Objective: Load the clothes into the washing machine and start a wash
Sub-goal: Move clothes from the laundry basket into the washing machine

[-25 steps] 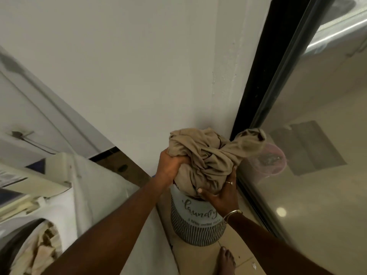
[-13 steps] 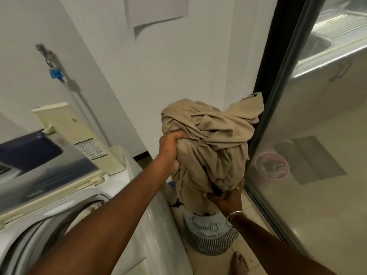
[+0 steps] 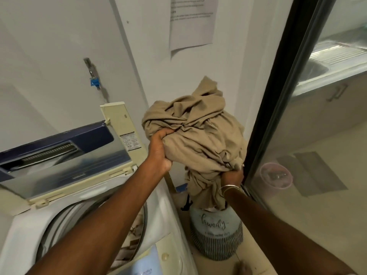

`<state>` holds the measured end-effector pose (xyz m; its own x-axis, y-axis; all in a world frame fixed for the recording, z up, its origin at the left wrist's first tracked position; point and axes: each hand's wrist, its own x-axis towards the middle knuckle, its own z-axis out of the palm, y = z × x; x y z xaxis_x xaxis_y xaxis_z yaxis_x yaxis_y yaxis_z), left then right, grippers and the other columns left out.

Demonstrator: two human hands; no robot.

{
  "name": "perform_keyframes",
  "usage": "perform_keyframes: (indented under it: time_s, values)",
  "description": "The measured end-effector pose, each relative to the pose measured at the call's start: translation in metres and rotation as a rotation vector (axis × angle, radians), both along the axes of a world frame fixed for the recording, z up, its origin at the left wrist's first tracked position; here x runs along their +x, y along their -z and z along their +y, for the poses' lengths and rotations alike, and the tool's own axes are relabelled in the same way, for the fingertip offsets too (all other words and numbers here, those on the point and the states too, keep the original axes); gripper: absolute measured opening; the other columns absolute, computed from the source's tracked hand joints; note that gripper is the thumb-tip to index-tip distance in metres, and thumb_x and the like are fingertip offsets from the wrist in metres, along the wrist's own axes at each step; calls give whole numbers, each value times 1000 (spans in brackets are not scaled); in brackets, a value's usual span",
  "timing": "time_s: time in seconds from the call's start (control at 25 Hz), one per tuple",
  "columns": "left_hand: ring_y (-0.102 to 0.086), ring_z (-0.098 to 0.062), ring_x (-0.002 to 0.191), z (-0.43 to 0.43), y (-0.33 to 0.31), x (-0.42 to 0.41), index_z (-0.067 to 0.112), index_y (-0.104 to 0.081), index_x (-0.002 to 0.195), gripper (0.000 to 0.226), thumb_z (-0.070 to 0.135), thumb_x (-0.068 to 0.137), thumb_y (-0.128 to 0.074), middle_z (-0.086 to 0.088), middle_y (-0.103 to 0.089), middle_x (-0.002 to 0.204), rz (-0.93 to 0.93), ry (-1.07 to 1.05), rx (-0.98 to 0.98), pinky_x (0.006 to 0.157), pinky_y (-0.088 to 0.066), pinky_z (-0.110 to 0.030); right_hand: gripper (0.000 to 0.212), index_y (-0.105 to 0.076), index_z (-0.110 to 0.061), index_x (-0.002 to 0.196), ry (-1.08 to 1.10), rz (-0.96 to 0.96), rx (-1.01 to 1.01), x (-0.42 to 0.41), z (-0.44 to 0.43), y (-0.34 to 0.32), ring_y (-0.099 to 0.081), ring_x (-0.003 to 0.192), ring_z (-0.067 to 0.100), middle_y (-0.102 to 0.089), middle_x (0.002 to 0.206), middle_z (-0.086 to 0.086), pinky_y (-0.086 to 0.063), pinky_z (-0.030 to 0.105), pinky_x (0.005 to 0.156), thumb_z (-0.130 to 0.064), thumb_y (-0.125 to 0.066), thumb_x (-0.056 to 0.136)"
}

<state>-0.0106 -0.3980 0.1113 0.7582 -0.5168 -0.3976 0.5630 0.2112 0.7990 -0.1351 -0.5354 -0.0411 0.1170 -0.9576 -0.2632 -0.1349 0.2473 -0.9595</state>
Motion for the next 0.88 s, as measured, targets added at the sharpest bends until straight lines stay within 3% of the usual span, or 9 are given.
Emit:
perform_keyframes:
  time_s: [0.2,0.28,0.36,0.4,0.48,0.56,0.68,0.76,0.88]
  values:
    - [-69,-25,95,74,-16,-10,12,-69,107,25,16,86,-57,-8,-74,101,-70,-74,-112,81,-54,-35,44,-39,0,138,-110,-100,32,7,24,-62,-54,116,37,-53,131,24,-45,31,94,5,-46,95]
    - [-67,-28,109,105,-7,-15,7,-63,124,38,14,88,-57,-13,-70,117,-83,-129,-160,95,-52,-40,30,-54,-8,127,-80,-108,-146,16,45,-90,-61,109,26,-61,124,14,-49,23,92,-20,-49,100]
    - [-64,-28,117,137,9,-20,6,-58,133,43,13,91,-56,-14,-67,126,-54,-208,-187,103,-48,-42,49,-63,-14,124,-33,-243,-195,27,57,-92,-61,114,25,-66,124,8,-48,31,100,-51,-54,92]
    - [-64,-27,117,154,19,-21,8,-57,134,43,14,92,-55,-12,-67,127,-35,-247,-194,104,-48,-43,53,-64,-16,124,-78,-304,-153,31,68,-95,-61,116,26,-67,124,6,-49,34,100,-56,-54,91]
    - [-64,-25,117,189,38,-23,16,-57,136,43,23,93,-57,-7,-67,128,13,-318,-186,104,-48,-45,41,-63,-19,121,-204,-328,-153,43,91,-96,-62,115,24,-68,121,5,-51,32,95,-48,-48,96]
    - [-64,-24,118,223,59,-20,23,-56,137,48,33,91,-62,-3,-67,129,60,-403,-135,102,-49,-46,27,-57,-32,119,-365,-343,-208,54,121,-90,-59,115,25,-62,127,12,-46,38,102,-29,-57,93]
    - [-65,-22,116,267,84,-16,26,-57,135,63,45,77,-75,-1,-68,126,160,-499,-10,92,-56,-44,39,-47,-25,125,-512,-195,-513,70,167,-73,-53,115,17,-54,127,5,-43,42,103,-9,-58,92]
    - [-67,-25,111,289,98,-13,24,-63,127,58,50,76,-76,-3,-72,118,231,-522,54,89,-57,-45,33,-47,-16,125,-601,-257,-679,77,195,-68,-50,114,13,-51,125,3,-40,32,105,-15,-57,94]
    - [-64,-28,99,308,115,-5,17,-63,107,34,46,89,-64,-9,-71,100,415,-506,202,85,-57,-41,50,-41,-14,132,-860,-195,-812,86,225,-52,-47,122,16,-42,138,10,-26,11,109,-17,-65,89]
